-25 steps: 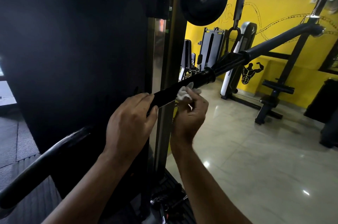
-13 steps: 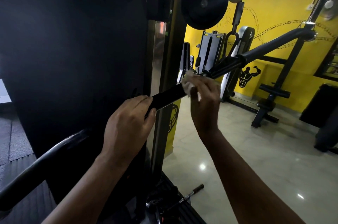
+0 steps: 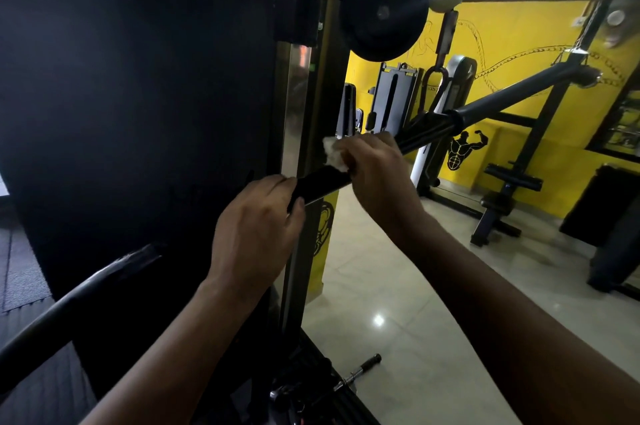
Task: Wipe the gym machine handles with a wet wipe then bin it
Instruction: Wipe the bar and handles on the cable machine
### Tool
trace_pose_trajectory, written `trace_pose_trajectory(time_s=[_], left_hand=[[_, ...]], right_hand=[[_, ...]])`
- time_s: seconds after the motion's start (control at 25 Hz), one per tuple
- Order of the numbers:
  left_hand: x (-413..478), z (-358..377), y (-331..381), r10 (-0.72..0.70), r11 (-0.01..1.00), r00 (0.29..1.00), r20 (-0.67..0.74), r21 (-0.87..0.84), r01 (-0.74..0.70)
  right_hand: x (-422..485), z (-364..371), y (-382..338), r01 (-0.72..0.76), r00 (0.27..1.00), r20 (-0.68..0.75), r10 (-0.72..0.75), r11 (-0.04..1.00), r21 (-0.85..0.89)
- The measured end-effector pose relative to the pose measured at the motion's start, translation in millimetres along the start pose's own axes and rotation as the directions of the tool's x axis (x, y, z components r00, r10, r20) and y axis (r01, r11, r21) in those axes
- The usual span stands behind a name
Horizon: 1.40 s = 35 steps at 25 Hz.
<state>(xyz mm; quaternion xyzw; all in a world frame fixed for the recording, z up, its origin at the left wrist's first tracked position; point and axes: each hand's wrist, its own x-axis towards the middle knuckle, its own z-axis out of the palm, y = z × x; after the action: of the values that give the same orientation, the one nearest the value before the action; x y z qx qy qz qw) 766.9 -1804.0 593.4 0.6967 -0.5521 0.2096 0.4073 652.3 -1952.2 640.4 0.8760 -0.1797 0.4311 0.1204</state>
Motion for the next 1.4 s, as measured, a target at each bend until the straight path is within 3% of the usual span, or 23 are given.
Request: trace_pose_trajectory(time_s=[0.08,0.12,0.28,0.44,0.6,0.68,0.8,0.88,0.96,1.04,1.12,1.16,1.24,1.32,1.4], left_hand=[[2.5,1.6,1.3,-0.010,1.000,1.000,0.003,0.003,0.010],[3.4,1.7,1.5,-0.012,1.000,1.000,0.001,0.001,0.012],[5.5,2.1,-0.1,0.015,1.000,1.000,-0.023,-0.004,-0.015],[8.9,1.8,2.9,0.057,0.998,0.998,-0.008,-0.008,-0.057],[11.7,0.5,4.5,0.063,0.998,0.998,0.020,-0.018,-0.062],[9.9,-0.4,3.1,0.067,0.998,0.998,0.010,-0.009,-0.067],[8.3,-1.5,3.1,0.081,0.997,0.997,0.005,0.004,-0.081],[9.6,-3.5,4.7,0.074,0.997,0.997,0.014,0.011,-0.075],[12.3,-4.4,5.6,0.064,0.998,0.998,0.018,0.017,-0.065],[14.4,-4.3,6.4,0.050,0.999,0.998,0.028,0.008,-0.050],[16.3,-4.4,8.5,0.034,0.999,0.999,0.033,0.001,-0.034],[17.2,-4.5,9.7,0.030,1.000,0.999,0.033,-0.003,-0.030],[19.1,-4.2,11.1,0.037,0.999,0.999,0.032,-0.011,-0.036],[18.8,-4.0,11.0,0.052,0.999,0.998,0.030,-0.002,-0.052],[19.0,-3.7,10.4,0.068,0.998,0.997,0.035,0.006,-0.069]], right_hand=[[13.0,-8.1,-4.2,0.134,0.965,0.217,-0.150,0.987,0.086],[22.1,-15.2,-5.1,0.134,0.931,0.323,-0.172,0.981,0.138],[65.2,-35.1,4.2,-0.047,0.781,0.623,0.053,0.999,-0.027],[76.8,-27.0,-11.2,-0.028,0.637,0.771,-0.016,0.999,0.044],[96.6,-33.6,6.7,-0.095,0.517,0.840,0.162,0.987,-0.131],[96.4,-36.1,14.9,-0.080,0.517,0.835,0.187,0.982,-0.171],[84.6,-36.5,19.3,-0.053,0.655,0.718,0.236,0.962,-0.268],[73.0,-36.1,14.2,-0.064,0.725,0.672,0.153,0.986,-0.156],[58.6,-32.4,5.8,-0.131,0.788,0.594,0.164,0.987,-0.098],[36.9,-25.6,-0.9,-0.111,0.912,0.381,0.154,0.985,-0.132],[8.8,-14.3,-8.4,0.019,0.981,0.192,0.011,0.988,-0.151],[-2.1,-9.6,-9.3,0.026,0.995,0.095,-0.015,0.992,-0.120],[-14.2,-3.8,-4.0,-0.125,0.980,-0.156,0.123,0.992,-0.007],[-19.4,3.3,0.6,-0.309,0.893,-0.317,0.320,0.947,0.087],[-19.1,12.4,-2.9,-0.388,0.820,-0.395,0.414,0.910,0.148]])
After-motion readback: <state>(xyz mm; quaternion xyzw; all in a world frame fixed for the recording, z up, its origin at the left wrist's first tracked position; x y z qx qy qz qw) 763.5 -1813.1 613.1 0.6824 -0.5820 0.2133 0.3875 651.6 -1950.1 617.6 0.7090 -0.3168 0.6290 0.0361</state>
